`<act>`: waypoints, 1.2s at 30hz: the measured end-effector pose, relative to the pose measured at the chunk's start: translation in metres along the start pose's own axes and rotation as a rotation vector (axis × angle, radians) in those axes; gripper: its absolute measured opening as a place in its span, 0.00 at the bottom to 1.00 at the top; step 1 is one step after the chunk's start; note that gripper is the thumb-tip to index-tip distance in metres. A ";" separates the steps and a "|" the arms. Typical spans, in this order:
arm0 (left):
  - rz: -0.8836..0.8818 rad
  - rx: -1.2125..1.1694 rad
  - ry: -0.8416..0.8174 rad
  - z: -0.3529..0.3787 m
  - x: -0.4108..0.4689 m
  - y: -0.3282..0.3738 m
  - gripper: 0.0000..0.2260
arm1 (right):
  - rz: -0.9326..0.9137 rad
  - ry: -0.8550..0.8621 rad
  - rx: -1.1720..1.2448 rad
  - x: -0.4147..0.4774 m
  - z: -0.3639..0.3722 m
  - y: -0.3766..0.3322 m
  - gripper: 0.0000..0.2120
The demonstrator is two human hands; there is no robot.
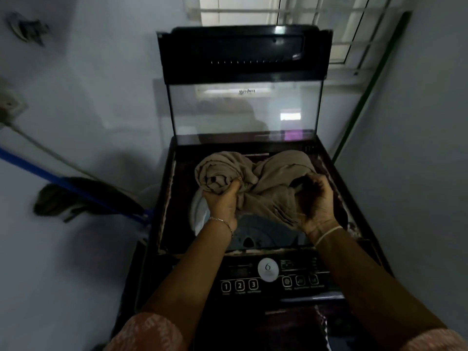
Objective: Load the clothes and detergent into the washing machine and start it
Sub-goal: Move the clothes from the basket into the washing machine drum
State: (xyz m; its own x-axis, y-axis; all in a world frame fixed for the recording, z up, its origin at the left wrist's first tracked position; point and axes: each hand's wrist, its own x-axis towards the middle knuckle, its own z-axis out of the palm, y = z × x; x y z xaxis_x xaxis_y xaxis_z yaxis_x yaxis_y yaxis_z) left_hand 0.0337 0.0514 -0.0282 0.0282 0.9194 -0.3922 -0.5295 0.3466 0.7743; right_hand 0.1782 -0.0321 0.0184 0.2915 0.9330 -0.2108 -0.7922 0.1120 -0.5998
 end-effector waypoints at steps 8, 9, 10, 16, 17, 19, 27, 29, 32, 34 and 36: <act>-0.357 0.282 0.163 -0.029 0.068 -0.061 0.54 | 0.410 0.364 -0.271 0.071 -0.036 0.027 0.24; -0.360 0.318 0.167 -0.018 0.052 -0.048 0.46 | 0.438 0.409 -0.316 0.083 -0.039 0.031 0.23; -0.380 0.340 0.174 -0.015 0.046 -0.046 0.35 | 0.454 0.441 -0.359 0.090 -0.040 0.033 0.22; -0.549 0.596 0.177 -0.052 0.132 -0.113 0.37 | 0.550 0.485 -0.505 0.134 -0.066 0.053 0.24; -0.564 0.613 0.166 -0.049 0.135 -0.113 0.32 | 0.570 0.476 -0.547 0.140 -0.071 0.055 0.25; -0.589 0.601 0.134 -0.027 0.118 -0.088 0.21 | 0.640 0.495 -0.531 0.150 -0.078 0.059 0.21; -0.558 0.497 0.166 -0.007 0.107 -0.064 0.12 | 0.720 0.463 -0.510 0.151 -0.060 0.054 0.10; -0.541 0.492 0.151 -0.006 0.100 -0.059 0.17 | 0.695 0.460 -0.524 0.144 -0.056 0.053 0.09; -0.490 0.459 0.120 -0.002 0.084 -0.052 0.15 | 0.613 0.461 -0.534 0.133 -0.054 0.049 0.07; -0.467 0.438 0.067 0.001 0.071 -0.050 0.08 | 0.551 0.422 -0.534 0.121 -0.051 0.040 0.08; -0.445 0.422 0.013 0.007 0.056 -0.048 0.06 | 0.495 0.374 -0.501 0.108 -0.048 0.028 0.08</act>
State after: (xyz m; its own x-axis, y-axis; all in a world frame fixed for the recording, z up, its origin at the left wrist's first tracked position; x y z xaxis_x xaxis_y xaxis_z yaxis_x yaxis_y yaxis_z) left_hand 0.0661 0.0876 -0.0837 0.1579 0.6683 -0.7270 -0.0873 0.7428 0.6638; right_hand 0.2132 0.0551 -0.0579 0.1993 0.6479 -0.7352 -0.5673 -0.5354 -0.6257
